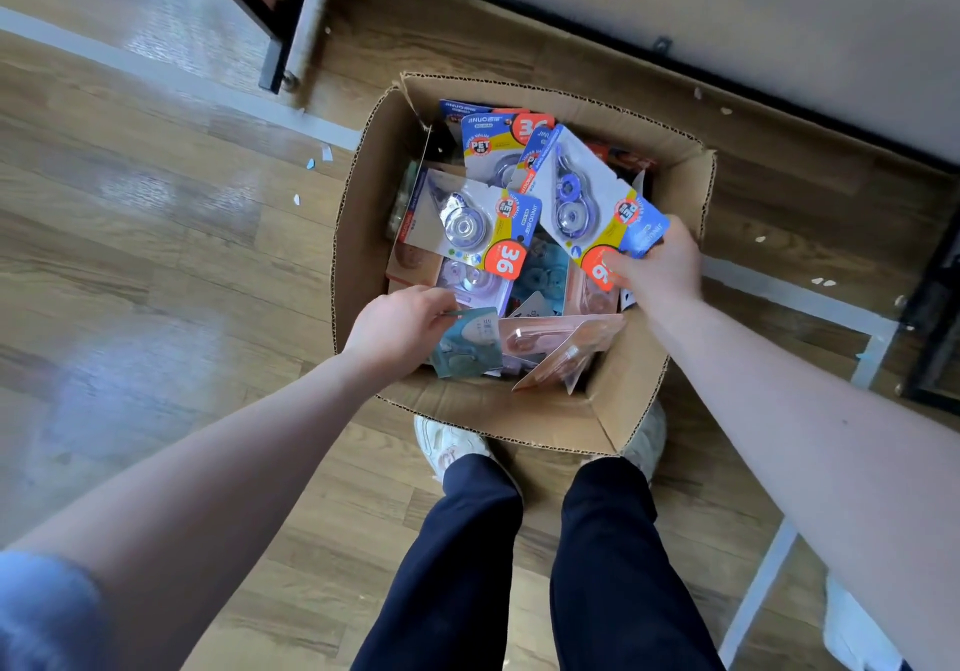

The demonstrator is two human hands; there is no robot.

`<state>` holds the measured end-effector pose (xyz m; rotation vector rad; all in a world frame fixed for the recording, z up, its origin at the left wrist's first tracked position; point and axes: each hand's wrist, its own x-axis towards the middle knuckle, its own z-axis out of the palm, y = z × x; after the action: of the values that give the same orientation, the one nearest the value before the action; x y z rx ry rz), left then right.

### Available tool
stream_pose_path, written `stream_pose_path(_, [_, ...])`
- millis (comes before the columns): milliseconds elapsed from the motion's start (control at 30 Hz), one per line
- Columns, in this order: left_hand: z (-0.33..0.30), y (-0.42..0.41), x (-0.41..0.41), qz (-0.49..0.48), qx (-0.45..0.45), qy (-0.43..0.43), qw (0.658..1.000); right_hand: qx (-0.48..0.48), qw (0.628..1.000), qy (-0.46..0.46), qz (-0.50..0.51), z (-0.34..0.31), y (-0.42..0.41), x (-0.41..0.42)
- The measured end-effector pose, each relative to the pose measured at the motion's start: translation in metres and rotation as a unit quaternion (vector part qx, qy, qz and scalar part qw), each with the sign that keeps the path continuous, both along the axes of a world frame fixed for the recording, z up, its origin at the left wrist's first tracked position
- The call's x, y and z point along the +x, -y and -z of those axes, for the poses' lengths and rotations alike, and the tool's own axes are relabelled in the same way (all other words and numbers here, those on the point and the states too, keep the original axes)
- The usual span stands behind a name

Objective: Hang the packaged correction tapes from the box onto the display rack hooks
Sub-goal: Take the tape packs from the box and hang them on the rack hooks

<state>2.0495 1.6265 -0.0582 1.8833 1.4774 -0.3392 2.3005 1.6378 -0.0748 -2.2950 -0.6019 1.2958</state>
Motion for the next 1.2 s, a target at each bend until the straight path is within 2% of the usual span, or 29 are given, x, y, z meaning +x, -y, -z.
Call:
stream_pose_path(167, [0.0,0.004,-0.007,-0.009,0.002,-0.004,1.0,-0.02,0.999,0.026,-0.001,-0.002,0.002,0.0])
stream_pose_path(467, [-0.046,-0.022,0.002,0.018,0.049,-0.005,0.999,0.01,0.992,0.074,-0.098,-0.047,-0.018,0.016])
stream_pose_path(633, [-0.09,-0.048,0.013,0.02,0.074,0.009,0.997,0.031,0.972,0.141,-0.184,-0.101,-0.027,0.029])
stream_pose_path(833, [-0.167,-0.08,0.026,0.028,0.129,0.035,0.991,0.042,0.929,0.259,-0.263,-0.182,-0.037,0.043])
stream_pose_path(1200, [-0.304,-0.121,0.044,0.062,0.231,0.114,0.964,0.114,0.895,0.342,-0.264,-0.332,-0.036,0.055])
